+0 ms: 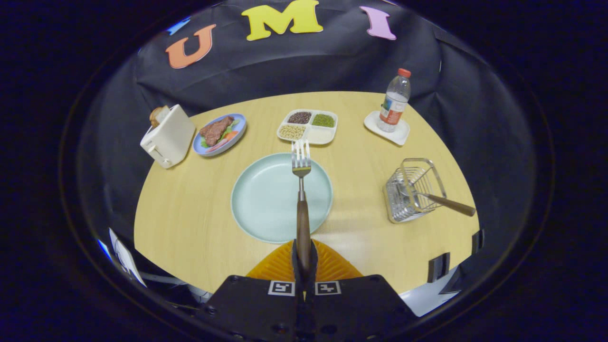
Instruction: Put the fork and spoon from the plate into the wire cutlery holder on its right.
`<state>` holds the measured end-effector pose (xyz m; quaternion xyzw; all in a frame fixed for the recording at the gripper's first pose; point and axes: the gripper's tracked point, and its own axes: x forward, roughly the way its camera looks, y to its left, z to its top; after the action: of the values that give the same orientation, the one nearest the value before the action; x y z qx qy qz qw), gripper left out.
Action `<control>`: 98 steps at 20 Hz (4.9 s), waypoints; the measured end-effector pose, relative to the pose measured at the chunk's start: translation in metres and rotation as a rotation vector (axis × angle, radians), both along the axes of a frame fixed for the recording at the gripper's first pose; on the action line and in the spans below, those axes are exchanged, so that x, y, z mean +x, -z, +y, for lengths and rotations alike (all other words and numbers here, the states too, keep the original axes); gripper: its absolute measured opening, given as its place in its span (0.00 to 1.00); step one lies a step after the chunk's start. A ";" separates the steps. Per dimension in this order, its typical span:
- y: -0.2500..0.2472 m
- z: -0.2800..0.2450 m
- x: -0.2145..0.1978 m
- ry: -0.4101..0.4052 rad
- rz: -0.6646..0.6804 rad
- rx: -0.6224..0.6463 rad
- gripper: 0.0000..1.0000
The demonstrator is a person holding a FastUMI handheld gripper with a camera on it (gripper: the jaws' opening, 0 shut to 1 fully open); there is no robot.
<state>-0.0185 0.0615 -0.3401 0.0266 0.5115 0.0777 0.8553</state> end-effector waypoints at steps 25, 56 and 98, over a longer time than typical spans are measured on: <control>-0.012 -0.203 0.033 0.084 -0.038 -0.055 0.00; -0.046 -0.181 0.027 0.049 -0.176 -0.091 0.42; -0.379 0.008 0.012 0.019 -0.947 -0.016 0.96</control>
<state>-0.0069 0.0691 0.0393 -0.0137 0.0658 0.0697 0.9953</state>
